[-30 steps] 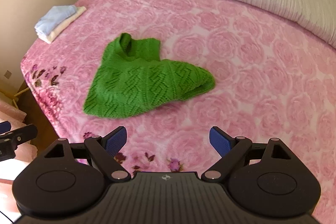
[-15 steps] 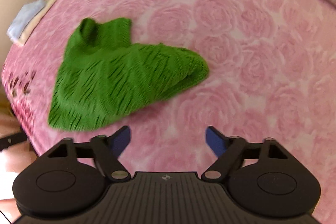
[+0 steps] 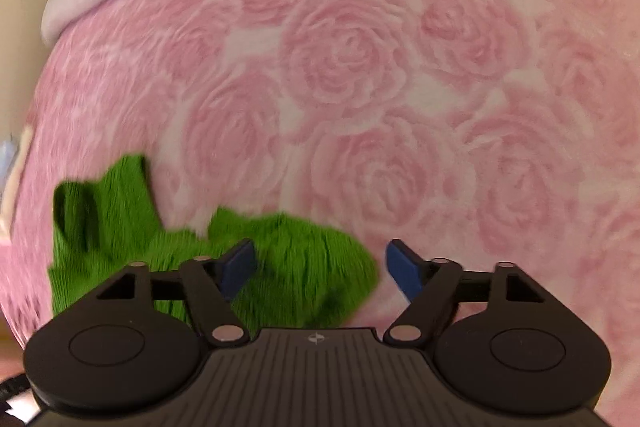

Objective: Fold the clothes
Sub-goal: 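Grasp the vest hem with both grippers and pull it straight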

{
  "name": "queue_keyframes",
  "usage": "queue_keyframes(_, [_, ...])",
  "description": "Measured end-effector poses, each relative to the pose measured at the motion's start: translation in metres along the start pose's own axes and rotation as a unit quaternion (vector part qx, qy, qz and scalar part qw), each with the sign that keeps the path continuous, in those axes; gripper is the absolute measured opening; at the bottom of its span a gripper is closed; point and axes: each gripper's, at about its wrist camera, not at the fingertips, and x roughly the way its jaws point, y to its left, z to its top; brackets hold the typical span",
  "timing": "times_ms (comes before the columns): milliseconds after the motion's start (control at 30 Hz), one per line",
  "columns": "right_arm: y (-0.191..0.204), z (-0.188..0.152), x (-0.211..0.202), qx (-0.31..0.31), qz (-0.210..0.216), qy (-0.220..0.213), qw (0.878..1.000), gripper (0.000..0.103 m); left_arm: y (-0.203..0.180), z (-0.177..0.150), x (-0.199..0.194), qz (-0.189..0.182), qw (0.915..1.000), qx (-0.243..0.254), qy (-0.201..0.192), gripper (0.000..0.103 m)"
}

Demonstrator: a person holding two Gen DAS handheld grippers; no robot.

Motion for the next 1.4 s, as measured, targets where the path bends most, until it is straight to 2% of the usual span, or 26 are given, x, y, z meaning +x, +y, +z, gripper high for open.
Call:
queue_keyframes(67, [-0.003, 0.002, 0.012, 0.015, 0.017, 0.008, 1.0, 0.077, 0.006, 0.004, 0.015, -0.018, 0.9997, -0.016, 0.001, 0.081])
queue_keyframes(100, [-0.003, 0.001, 0.016, 0.02, 0.027, 0.013, 0.999, 0.075, 0.008, 0.003, 0.021, -0.035, 0.9991, -0.023, 0.002, 0.076])
queue_keyframes(133, [-0.001, -0.001, 0.018, 0.014, 0.033, 0.016, 0.999, 0.063, 0.01, 0.003, 0.026, -0.051, 0.9983, -0.029, 0.004, 0.065])
queue_keyframes(167, [0.002, -0.003, 0.019, 0.006, 0.037, 0.02, 0.999, 0.039, 0.01, 0.001, 0.03, -0.068, 0.9971, -0.033, 0.003, 0.056])
queue_keyframes(200, [0.005, -0.006, 0.016, -0.007, 0.039, 0.019, 0.999, 0.03, 0.01, -0.002, 0.029, -0.084, 0.9959, -0.033, 0.0, 0.038])
queue_keyframes(233, [0.009, -0.011, 0.01, -0.028, 0.04, 0.013, 0.999, 0.024, 0.009, -0.006, 0.026, -0.093, 0.9952, -0.028, -0.005, 0.025])
queue_keyframes(267, [0.012, -0.016, 0.003, -0.052, 0.042, 0.007, 0.998, 0.021, 0.007, -0.01, 0.021, -0.098, 0.9949, -0.019, -0.012, 0.02])
queue_keyframes(300, [0.015, -0.021, -0.006, -0.073, 0.045, -0.004, 0.996, 0.02, 0.007, -0.015, 0.013, -0.101, 0.9947, -0.009, -0.019, 0.009])
queue_keyframes(333, [0.016, -0.027, -0.019, -0.09, 0.053, -0.016, 0.994, 0.018, 0.008, -0.019, 0.002, -0.107, 0.9939, -0.002, -0.026, 0.007])
queue_keyframes(433, [0.007, -0.051, -0.067, -0.115, 0.093, -0.057, 0.987, 0.016, 0.018, -0.039, -0.042, -0.154, 0.9866, 0.01, -0.053, 0.006])
queue_keyframes(500, [0.001, -0.073, -0.102, -0.141, 0.109, -0.074, 0.981, 0.016, 0.022, -0.061, -0.075, -0.174, 0.9822, 0.035, -0.061, 0.005])
queue_keyframes(567, [-0.007, -0.106, -0.116, -0.17, 0.089, -0.046, 0.98, 0.015, 0.025, -0.092, -0.102, -0.182, 0.98, 0.062, -0.049, 0.005])
queue_keyframes(633, [-0.016, -0.14, -0.128, -0.199, 0.065, -0.012, 0.978, 0.015, 0.032, -0.128, -0.116, -0.177, 0.9819, 0.066, -0.018, 0.006])
queue_keyframes(700, [-0.024, -0.174, -0.14, -0.227, 0.04, 0.021, 0.973, 0.016, 0.045, -0.164, -0.118, -0.151, 0.9879, 0.035, 0.013, 0.005])
queue_keyframes(800, [-0.037, -0.189, -0.138, -0.191, 0.03, 0.037, 0.98, 0.023, 0.065, -0.207, -0.119, -0.133, 0.9892, -0.044, 0.041, 0.007])
queue_keyframes(867, [-0.046, -0.197, -0.136, -0.162, 0.024, 0.047, 0.985, 0.027, 0.071, -0.226, -0.119, -0.138, 0.9863, -0.08, 0.041, 0.019])
queue_keyframes(900, [-0.051, -0.201, -0.135, -0.147, 0.021, 0.051, 0.988, 0.03, 0.074, -0.232, -0.117, -0.141, 0.9843, -0.098, 0.041, 0.03])
queue_keyframes(933, [-0.055, -0.205, -0.134, -0.133, 0.019, 0.056, 0.989, 0.038, 0.076, -0.237, -0.115, -0.145, 0.9821, -0.113, 0.039, 0.032])
queue_keyframes(967, [-0.06, -0.209, -0.132, -0.118, 0.016, 0.06, 0.991, 0.042, 0.078, -0.241, -0.112, -0.151, 0.9796, -0.128, 0.036, 0.034])
queue_keyframes(1067, [-0.072, -0.216, -0.129, -0.069, 0.019, 0.066, 0.995, 0.054, 0.079, -0.253, -0.103, -0.168, 0.9701, -0.174, 0.023, 0.048])
queue_keyframes(1233, [-0.099, -0.212, -0.109, 0.032, 0.071, 0.057, 0.995, 0.054, 0.086, -0.27, -0.068, -0.196, 0.9479, -0.251, 0.009, 0.05])
queue_keyframes(1400, [-0.125, -0.218, -0.091, 0.083, 0.101, 0.056, 0.99, 0.054, 0.09, -0.289, -0.04, -0.227, 0.9186, -0.323, -0.012, 0.051])
